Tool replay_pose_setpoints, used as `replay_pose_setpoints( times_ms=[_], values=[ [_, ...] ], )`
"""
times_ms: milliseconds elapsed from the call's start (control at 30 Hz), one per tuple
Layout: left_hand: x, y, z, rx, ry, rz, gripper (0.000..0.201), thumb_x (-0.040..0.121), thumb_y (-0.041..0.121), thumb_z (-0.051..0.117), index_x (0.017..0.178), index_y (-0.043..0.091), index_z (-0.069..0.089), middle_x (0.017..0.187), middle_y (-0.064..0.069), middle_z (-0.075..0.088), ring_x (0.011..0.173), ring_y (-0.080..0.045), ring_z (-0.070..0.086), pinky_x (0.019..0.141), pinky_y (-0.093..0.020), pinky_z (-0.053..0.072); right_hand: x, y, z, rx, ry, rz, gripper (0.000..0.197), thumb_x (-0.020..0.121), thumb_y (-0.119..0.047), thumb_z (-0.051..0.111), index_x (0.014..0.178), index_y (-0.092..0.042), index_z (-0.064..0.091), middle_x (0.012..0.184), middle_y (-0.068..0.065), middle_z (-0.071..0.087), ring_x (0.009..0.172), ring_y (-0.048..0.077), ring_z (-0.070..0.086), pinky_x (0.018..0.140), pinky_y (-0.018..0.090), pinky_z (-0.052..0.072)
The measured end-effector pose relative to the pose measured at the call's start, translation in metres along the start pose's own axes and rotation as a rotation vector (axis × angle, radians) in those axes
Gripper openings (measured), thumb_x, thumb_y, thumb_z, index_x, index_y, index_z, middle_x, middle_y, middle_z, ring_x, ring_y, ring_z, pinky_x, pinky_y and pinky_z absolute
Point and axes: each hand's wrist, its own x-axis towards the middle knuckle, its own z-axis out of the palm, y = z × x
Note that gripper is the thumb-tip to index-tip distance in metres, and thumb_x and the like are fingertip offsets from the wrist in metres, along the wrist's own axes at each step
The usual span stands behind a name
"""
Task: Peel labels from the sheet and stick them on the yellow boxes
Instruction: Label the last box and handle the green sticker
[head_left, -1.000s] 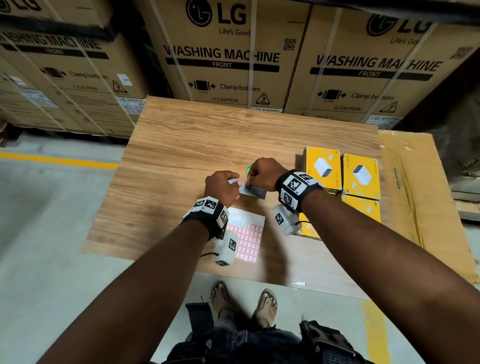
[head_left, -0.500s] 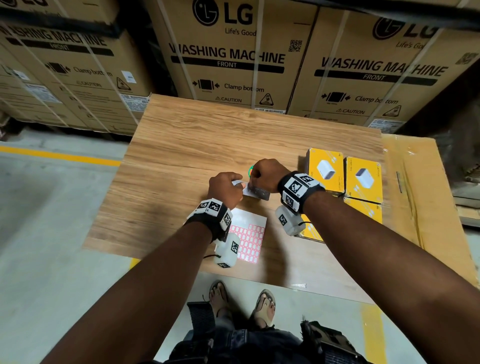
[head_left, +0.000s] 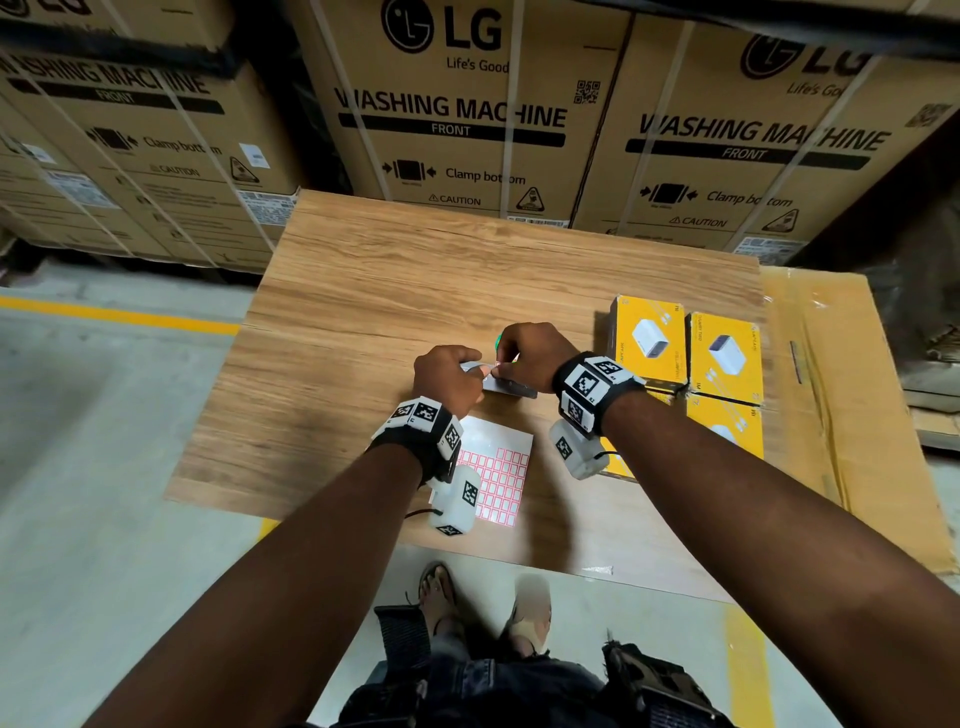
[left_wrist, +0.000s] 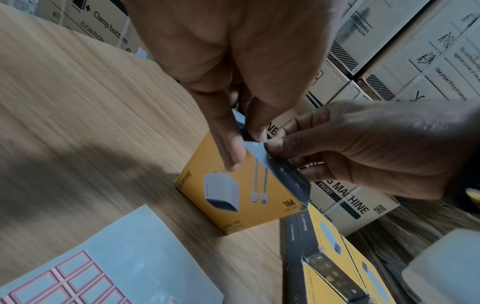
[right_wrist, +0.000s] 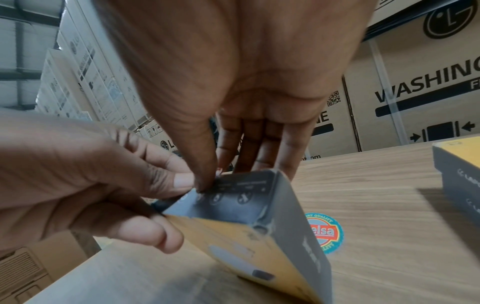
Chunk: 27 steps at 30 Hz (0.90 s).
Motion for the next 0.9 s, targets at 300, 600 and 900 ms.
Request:
replay_pose_setpoints(
  times_ms=[300, 600, 900],
  values=[
    [0.000, 0.000, -0.001, -0.077, 0.021, -0.033, 0.020, 0.085, 0.015, 0.074, 0.105, 0.014, 0.075, 0.110, -0.002, 0.070, 0.054, -0.017, 0.070, 0.045, -0.012, 0.049, -0.007, 0.012, 0.012, 0.282, 0.130, 0.076, 0.033, 0.078, -0.029, 0.080, 0.102, -0.020, 0.059, 0.079, -0.008, 0.066, 0.065, 0.002, 0.054, 0.058, 0.020, 0.037],
    [0.001, 0.004, -0.001, -0.076, 0.023, -0.046, 0.020, 0.087, 0.012, 0.070, 0.107, 0.013, 0.075, 0.113, -0.005, 0.071, 0.048, -0.011, 0.066, 0.044, -0.011, 0.047, -0.013, 0.018, 0.034, 0.583, 0.264, 0.131, 0.008, 0.079, -0.020, 0.079, 0.081, -0.017, 0.072, 0.078, -0.005, 0.069, 0.074, 0.008, 0.062, 0.071, 0.018, 0.048],
    [0.000, 0.008, -0.001, -0.075, 0.028, -0.043, 0.020, 0.087, 0.012, 0.070, 0.106, 0.012, 0.074, 0.111, -0.005, 0.071, 0.046, -0.008, 0.065, 0.044, -0.010, 0.047, -0.010, 0.017, 0.049, 0.763, 0.378, 0.204, 0.014, 0.075, -0.023, 0.079, 0.065, -0.029, 0.073, 0.068, -0.008, 0.071, 0.073, 0.015, 0.067, 0.082, 0.044, 0.059]
  ],
)
